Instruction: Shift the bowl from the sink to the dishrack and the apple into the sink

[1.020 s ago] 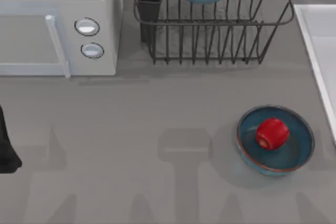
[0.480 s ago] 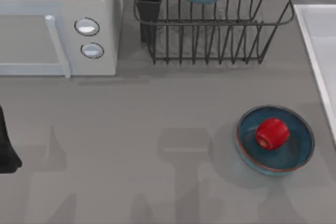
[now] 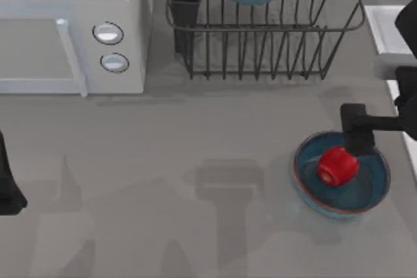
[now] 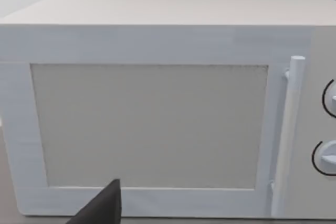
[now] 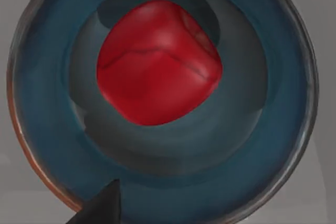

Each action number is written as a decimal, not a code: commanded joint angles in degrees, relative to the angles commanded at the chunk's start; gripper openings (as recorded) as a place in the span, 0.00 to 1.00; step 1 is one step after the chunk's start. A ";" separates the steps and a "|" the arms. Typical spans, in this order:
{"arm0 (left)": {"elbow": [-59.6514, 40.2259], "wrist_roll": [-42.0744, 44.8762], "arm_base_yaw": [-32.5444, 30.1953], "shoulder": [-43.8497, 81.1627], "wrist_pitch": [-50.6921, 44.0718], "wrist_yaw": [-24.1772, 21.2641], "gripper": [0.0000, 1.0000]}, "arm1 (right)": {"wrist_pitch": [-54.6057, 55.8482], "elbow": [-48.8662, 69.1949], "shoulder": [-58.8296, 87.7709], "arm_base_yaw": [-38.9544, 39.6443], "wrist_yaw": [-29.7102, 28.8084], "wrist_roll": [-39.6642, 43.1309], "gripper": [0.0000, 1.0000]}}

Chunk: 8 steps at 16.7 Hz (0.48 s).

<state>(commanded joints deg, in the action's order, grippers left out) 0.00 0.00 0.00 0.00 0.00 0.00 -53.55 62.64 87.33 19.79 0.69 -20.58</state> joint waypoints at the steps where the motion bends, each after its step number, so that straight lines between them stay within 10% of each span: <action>1: 0.00 0.00 0.00 0.00 0.00 0.00 1.00 | -2.25 2.87 3.51 0.86 -0.07 -0.87 1.00; 8: 0.00 0.00 0.00 0.00 0.00 0.00 1.00 | -9.30 12.87 15.33 3.72 -0.71 -3.70 1.00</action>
<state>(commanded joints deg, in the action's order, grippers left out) 0.00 0.00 0.00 0.00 0.00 0.00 -62.85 75.51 102.66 23.51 -0.02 -24.28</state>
